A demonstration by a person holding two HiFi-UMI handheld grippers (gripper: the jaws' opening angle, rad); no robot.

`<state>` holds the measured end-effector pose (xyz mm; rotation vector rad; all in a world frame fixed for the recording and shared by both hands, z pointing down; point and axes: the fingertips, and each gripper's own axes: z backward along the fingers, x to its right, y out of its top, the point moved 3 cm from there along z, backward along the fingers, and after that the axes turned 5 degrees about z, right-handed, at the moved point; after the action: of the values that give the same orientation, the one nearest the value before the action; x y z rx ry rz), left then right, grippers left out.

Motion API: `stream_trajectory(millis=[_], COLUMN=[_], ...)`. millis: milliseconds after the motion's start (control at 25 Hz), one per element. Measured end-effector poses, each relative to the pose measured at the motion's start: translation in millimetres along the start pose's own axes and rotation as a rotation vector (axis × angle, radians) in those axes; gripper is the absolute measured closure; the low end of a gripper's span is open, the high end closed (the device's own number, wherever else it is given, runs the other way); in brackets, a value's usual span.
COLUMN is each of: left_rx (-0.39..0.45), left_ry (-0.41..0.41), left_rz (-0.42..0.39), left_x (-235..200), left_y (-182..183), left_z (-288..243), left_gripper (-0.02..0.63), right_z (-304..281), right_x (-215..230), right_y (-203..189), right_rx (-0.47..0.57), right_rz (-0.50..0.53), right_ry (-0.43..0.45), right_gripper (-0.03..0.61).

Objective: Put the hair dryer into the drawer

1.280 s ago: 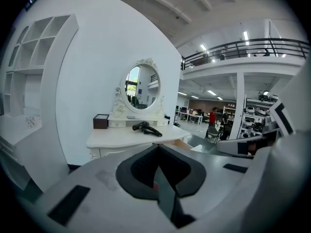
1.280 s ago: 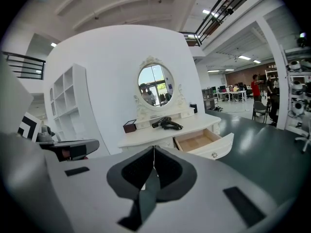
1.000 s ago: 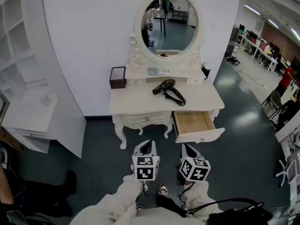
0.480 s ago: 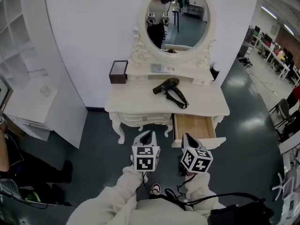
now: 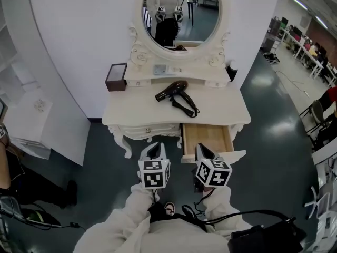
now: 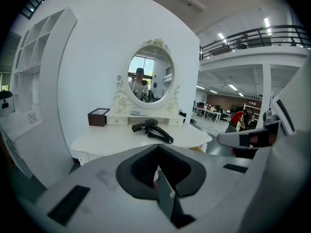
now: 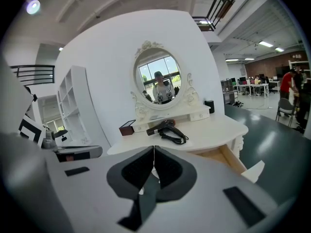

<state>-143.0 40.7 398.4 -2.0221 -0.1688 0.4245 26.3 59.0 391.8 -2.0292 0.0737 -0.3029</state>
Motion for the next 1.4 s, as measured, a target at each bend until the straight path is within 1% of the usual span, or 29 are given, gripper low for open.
stream_trajectory(millis=[240,360,600,760,960,1400], left_rx=[-0.042,-0.05,-0.053,-0.054,-0.066,-0.07], left_ry=[0.007,0.01,0.003,0.012,0.017,0.025], left_rz=[-0.007,-0.002,0.007,0.049,0.075,0.118], left_x=[4.7,2.9,-0.3,-3.4,-4.0,0.7], left_y=[-10.1,-11.1,-9.1,-5.8,2.5,40.8], left_z=[-14.0,-22.9,-50.1,-71.9,-105.4,-189.2], left_gripper=[0.617,0.617,0.617,0.617,0.617,0.617], right_z=[-10.0,-15.0,-32.2,-48.1,-73.1,-130.2], right_x=[10.2,13.1,31.6,41.0,57.7,108.2], right_y=[-9.8,-12.4,-9.9,1.2,15.5,63.9], right_rx=[-0.034,-0.048,-0.061,-0.073,-0.088,-0.12], right_rz=[-0.026,-0.026,-0.021,0.004,0.023,0.059], right_ry=[0.015,0.022,-0.001,0.006,0.012,0.015], right_gripper=[0.517,0.517,0.517,0.517,0.517,0.517])
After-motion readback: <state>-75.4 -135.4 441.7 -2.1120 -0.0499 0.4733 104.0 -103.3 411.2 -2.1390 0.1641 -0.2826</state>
